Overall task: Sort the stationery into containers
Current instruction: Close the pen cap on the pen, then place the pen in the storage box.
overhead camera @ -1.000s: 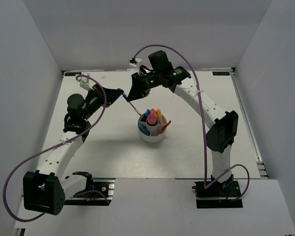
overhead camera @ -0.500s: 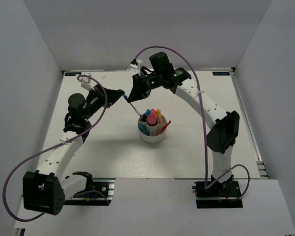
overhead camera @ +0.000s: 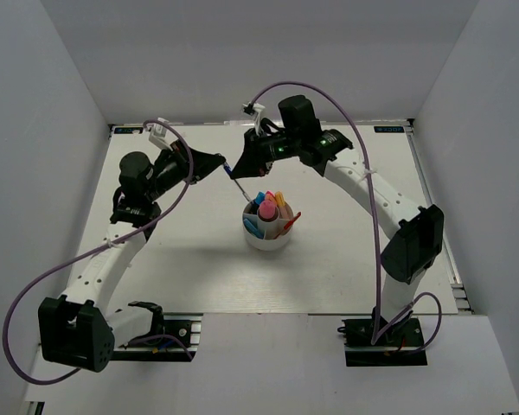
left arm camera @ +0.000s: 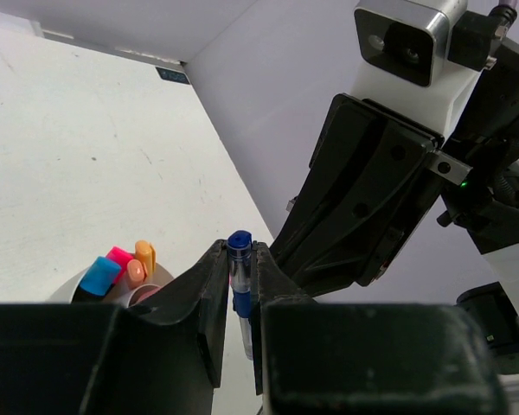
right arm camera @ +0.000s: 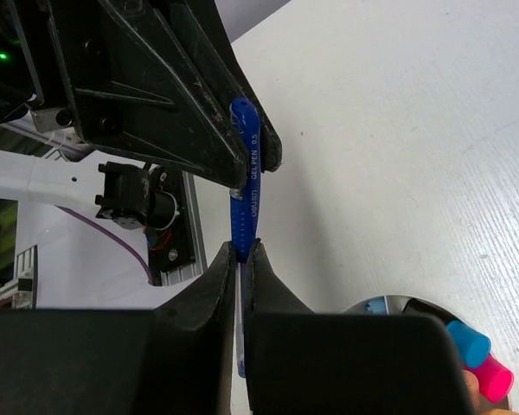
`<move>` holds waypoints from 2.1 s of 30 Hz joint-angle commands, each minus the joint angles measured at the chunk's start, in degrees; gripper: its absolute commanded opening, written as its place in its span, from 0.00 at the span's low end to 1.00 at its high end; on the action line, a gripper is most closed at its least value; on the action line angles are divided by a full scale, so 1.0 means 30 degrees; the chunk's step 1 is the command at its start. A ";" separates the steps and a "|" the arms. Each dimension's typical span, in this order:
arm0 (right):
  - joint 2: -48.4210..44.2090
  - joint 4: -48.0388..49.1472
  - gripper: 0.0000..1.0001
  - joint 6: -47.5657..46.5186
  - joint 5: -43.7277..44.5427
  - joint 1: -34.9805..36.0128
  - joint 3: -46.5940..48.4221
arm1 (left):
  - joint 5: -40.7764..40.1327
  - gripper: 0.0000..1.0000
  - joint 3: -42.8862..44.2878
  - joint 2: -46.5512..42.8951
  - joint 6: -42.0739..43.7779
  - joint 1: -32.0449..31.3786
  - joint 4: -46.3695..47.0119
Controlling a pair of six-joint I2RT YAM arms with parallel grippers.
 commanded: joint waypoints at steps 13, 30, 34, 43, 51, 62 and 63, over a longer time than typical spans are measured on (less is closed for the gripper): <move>-0.2567 0.3115 0.70 0.0783 -0.0201 -0.0112 -0.2608 | 0.1179 0.00 0.2405 0.1091 0.0492 0.0364 -0.0563; -0.7312 0.0332 0.89 -0.0803 0.3872 -0.3500 -0.8846 | 0.2876 0.00 0.4690 0.2321 0.8683 -0.0193 -0.4304; -0.7986 0.0097 0.89 0.0342 0.4285 -0.7015 -1.0339 | 0.3990 0.00 0.4517 0.2410 1.0481 -0.1099 -0.3993; -0.8368 -0.0284 0.89 -0.0210 0.3347 -1.1066 -1.2070 | 0.4228 0.00 0.7648 0.5217 1.6451 -0.5667 -0.7969; -0.8485 0.0125 0.89 -0.0330 0.2469 -1.2064 -1.2189 | 0.1885 0.00 1.0636 0.8297 2.0707 -0.9448 -1.2836; -0.8281 0.0741 0.89 0.0197 0.1355 -1.2357 -1.2189 | -0.0403 0.00 0.8824 0.8299 2.2992 -1.0271 -1.1287; -0.8223 0.0828 0.89 0.0226 0.1267 -1.2357 -1.2218 | -0.0403 0.00 0.8822 0.8415 2.3080 -1.0271 -1.1343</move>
